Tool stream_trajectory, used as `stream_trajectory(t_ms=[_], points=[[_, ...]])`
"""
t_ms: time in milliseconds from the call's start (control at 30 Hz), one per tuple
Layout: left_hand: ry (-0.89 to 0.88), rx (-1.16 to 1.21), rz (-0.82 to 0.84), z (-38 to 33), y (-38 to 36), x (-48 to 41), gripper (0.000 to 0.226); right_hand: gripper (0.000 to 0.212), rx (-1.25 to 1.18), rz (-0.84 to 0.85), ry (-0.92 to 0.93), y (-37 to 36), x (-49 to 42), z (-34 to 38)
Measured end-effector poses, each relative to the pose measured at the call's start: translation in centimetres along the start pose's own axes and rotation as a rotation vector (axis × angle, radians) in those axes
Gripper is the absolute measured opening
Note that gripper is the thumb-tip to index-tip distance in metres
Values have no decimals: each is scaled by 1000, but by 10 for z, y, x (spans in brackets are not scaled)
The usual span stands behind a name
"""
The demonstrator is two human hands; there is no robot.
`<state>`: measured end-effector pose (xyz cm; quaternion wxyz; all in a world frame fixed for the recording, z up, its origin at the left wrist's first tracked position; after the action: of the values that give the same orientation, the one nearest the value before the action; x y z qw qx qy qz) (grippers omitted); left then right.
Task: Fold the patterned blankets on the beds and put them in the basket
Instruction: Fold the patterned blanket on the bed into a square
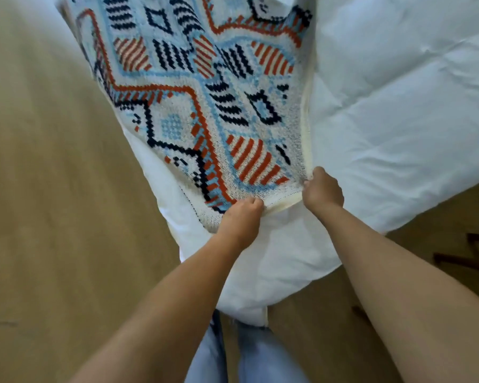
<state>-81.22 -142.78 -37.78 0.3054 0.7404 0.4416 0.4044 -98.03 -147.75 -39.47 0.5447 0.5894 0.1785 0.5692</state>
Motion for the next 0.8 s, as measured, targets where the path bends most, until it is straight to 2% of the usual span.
stream_trajectory(t_ms=[133,233,300,367,467,500,567,633,733,800], points=[[-70,-53,108,-15,-51,40,32,6,42,99,-53,-31,34,-54],[18,-190,33,10,-69,59,25,12,-18,93,-56,-51,46,-65],[162,-209,-73,30,-68,66,21,15,-39,77,-31,-58,44,-54],[386,-106,-128,51,-67,70,29,14,-55,76,-18,-64,39,-42],[929,377,-245,80,-68,82,34,14,-83,91,-35,-75,32,-32],[1017,508,-274,83,-70,84,31,15,-85,89,-43,-77,31,-30],[979,621,-286,82,-72,83,23,13,-81,76,-60,-80,32,-27],[797,593,-281,76,-67,82,22,16,-72,55,-78,-79,33,-26],[528,279,-169,64,-67,92,28,16,-59,37,-67,-75,34,-28],[443,21,-27,56,-74,102,32,13,-30,33,-46,-74,38,-28]])
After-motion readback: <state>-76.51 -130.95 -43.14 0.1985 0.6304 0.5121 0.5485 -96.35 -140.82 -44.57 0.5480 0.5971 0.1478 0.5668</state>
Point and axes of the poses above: each hand's wrist, its own x-axis away from the middle knuckle, its own y-axis out of the back of the hand, z = x × y, the point moved 6 cm from there along -x, towards the middle knuckle, and after that the axes turned 5 degrees about x, right-handed, at the moved point
